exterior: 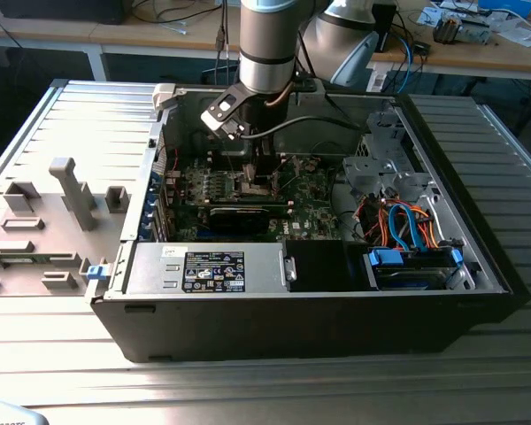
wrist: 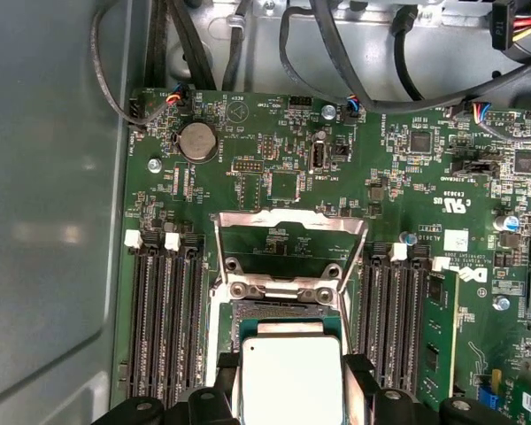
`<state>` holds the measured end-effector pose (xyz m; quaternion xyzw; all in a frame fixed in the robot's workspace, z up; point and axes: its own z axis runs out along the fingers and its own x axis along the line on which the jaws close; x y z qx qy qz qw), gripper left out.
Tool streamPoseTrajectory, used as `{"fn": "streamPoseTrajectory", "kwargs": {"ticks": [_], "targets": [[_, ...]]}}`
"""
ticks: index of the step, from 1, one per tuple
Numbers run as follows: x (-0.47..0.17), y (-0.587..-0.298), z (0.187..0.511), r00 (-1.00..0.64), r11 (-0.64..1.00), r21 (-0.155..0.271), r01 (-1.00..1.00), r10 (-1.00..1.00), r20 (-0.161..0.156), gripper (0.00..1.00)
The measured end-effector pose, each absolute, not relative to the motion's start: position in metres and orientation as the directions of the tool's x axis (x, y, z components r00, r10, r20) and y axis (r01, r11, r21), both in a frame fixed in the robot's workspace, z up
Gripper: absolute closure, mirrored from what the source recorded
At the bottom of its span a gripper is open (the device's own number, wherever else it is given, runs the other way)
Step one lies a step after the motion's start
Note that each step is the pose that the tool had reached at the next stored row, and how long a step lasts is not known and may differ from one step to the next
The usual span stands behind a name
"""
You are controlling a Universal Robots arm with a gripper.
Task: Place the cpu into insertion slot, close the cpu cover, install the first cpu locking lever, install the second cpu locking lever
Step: 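Place the cpu into insertion slot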
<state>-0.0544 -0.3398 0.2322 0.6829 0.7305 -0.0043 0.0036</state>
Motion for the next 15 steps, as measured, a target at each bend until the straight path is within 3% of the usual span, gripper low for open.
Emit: {"fn": "streamPoseTrajectory", "kwargs": {"ticks": [15], "targets": [[-0.0544,-0.3398,0.2266,-0.067,0.067,-0.001,0.998,0.998,-0.011,0.45]]}}
